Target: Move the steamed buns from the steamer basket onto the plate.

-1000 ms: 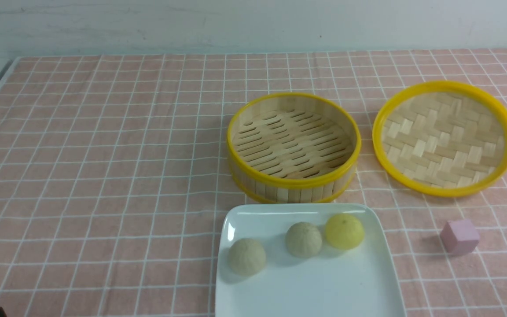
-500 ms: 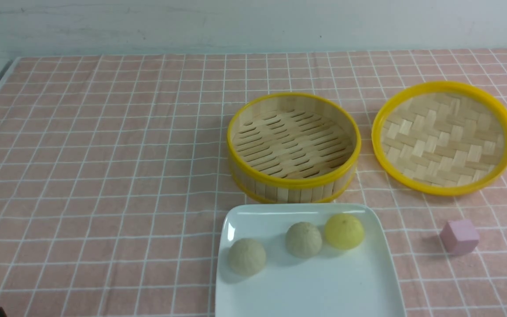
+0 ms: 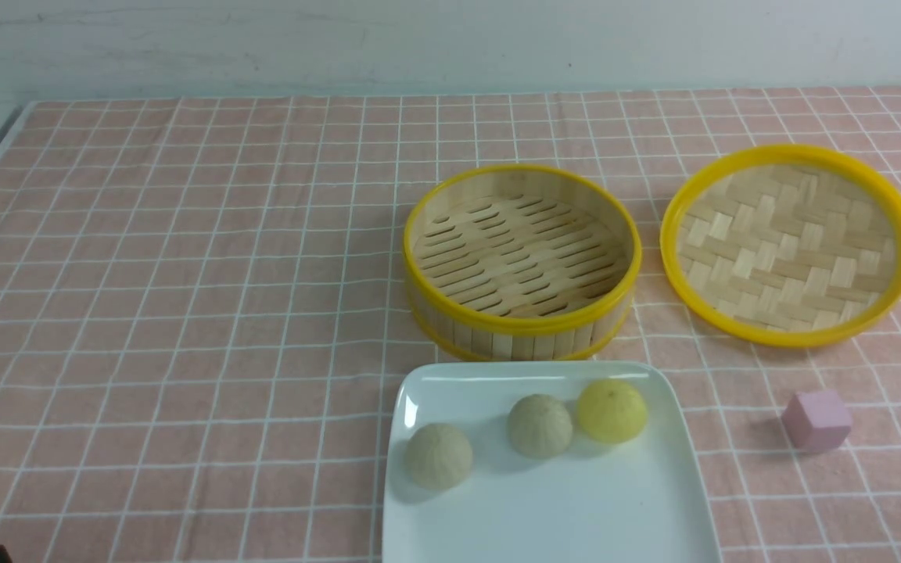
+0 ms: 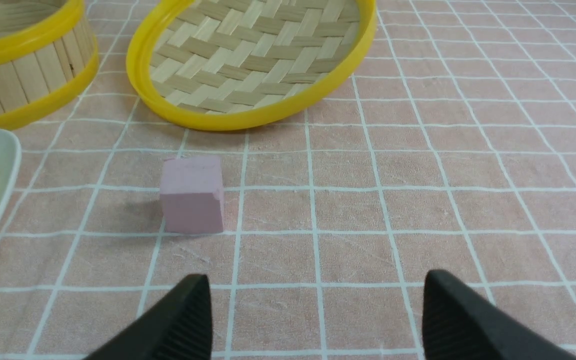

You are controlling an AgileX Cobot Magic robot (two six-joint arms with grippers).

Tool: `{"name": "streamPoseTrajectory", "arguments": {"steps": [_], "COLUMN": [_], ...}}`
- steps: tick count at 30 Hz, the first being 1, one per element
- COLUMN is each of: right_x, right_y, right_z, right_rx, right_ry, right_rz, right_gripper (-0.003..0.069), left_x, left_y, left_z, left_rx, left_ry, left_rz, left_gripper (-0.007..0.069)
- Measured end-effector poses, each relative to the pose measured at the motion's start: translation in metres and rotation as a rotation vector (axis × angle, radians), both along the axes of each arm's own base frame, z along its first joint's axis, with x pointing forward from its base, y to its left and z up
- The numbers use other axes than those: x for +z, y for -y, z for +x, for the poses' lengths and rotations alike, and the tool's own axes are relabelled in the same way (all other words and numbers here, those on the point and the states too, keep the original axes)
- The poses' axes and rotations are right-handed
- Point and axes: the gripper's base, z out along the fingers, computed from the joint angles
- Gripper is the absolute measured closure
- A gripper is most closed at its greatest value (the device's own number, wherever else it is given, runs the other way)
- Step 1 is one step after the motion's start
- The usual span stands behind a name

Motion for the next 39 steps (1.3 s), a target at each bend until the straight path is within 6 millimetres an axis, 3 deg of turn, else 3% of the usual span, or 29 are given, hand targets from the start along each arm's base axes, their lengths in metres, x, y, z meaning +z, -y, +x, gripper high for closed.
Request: {"name": "streamPoseTrajectory", "arguments": {"steps": [39], "right_x": [-0.0001], "right_y": [0.0008], "right_z": [0.0001], "right_rx": [-0.018], "right_ry": [0.003], "right_rz": [0.027], "right_gripper": [0.0111], "left_x": [0.0000], "left_y": [0.0000], "left_z": [0.0000], "left_rx": [0.000], "left_ry": [0.001], "left_rz": [0.000], "left_gripper": [0.0134]}}
